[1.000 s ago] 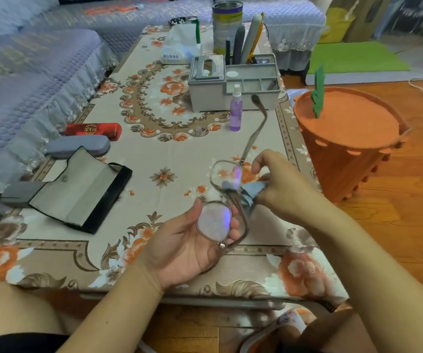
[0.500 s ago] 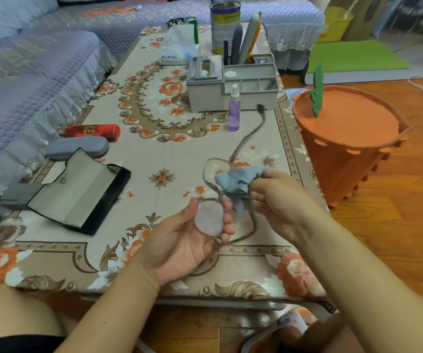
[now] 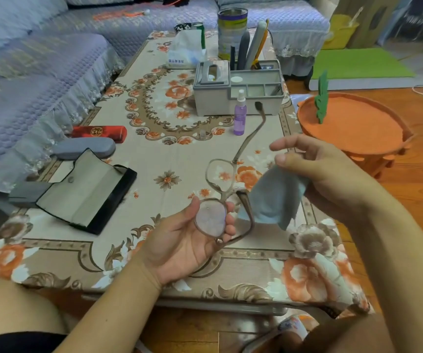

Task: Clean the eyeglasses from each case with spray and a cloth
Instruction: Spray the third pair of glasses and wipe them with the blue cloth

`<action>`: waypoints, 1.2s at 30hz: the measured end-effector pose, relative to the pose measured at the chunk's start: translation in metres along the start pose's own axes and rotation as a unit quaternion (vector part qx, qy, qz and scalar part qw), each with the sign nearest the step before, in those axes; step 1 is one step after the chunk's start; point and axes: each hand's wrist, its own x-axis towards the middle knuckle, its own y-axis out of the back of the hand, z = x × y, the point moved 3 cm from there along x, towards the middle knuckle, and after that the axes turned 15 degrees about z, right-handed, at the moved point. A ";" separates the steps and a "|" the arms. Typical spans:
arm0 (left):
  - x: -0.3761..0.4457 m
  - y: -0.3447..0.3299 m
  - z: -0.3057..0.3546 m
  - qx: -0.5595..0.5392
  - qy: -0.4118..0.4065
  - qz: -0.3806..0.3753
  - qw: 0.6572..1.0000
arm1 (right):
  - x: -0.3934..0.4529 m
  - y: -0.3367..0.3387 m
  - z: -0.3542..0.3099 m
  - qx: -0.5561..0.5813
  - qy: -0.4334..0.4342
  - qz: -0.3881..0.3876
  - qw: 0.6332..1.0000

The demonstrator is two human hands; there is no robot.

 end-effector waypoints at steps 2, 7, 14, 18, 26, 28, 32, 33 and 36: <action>0.003 -0.005 -0.009 -0.002 0.011 -0.016 1.000 | -0.002 -0.010 0.004 0.083 -0.030 0.034 0.996; 0.012 -0.011 -0.024 -0.028 0.001 0.001 1.000 | -0.014 -0.042 0.026 0.035 0.009 0.076 0.996; 0.013 -0.011 -0.024 0.026 0.003 0.004 1.000 | -0.014 -0.043 0.024 -0.067 0.055 0.033 0.996; 0.015 -0.013 -0.026 0.077 -0.020 0.016 0.997 | -0.008 -0.045 0.035 -0.207 0.194 0.169 0.944; 0.008 -0.015 -0.020 0.086 -0.024 -0.019 0.996 | -0.010 -0.054 0.061 0.066 -0.156 0.134 0.976; 0.007 -0.012 -0.021 0.082 -0.022 -0.020 0.996 | -0.013 -0.058 0.060 0.105 -0.220 0.058 0.968; 0.005 -0.008 -0.022 0.072 -0.004 -0.026 0.997 | -0.009 -0.057 0.057 0.144 -0.212 0.004 0.967; 0.004 -0.007 -0.023 0.071 0.002 -0.030 0.997 | -0.009 -0.057 0.054 0.174 -0.215 -0.014 0.961; 0.003 -0.007 -0.027 0.074 0.023 -0.039 0.996 | -0.010 -0.055 0.050 0.239 -0.230 -0.054 0.942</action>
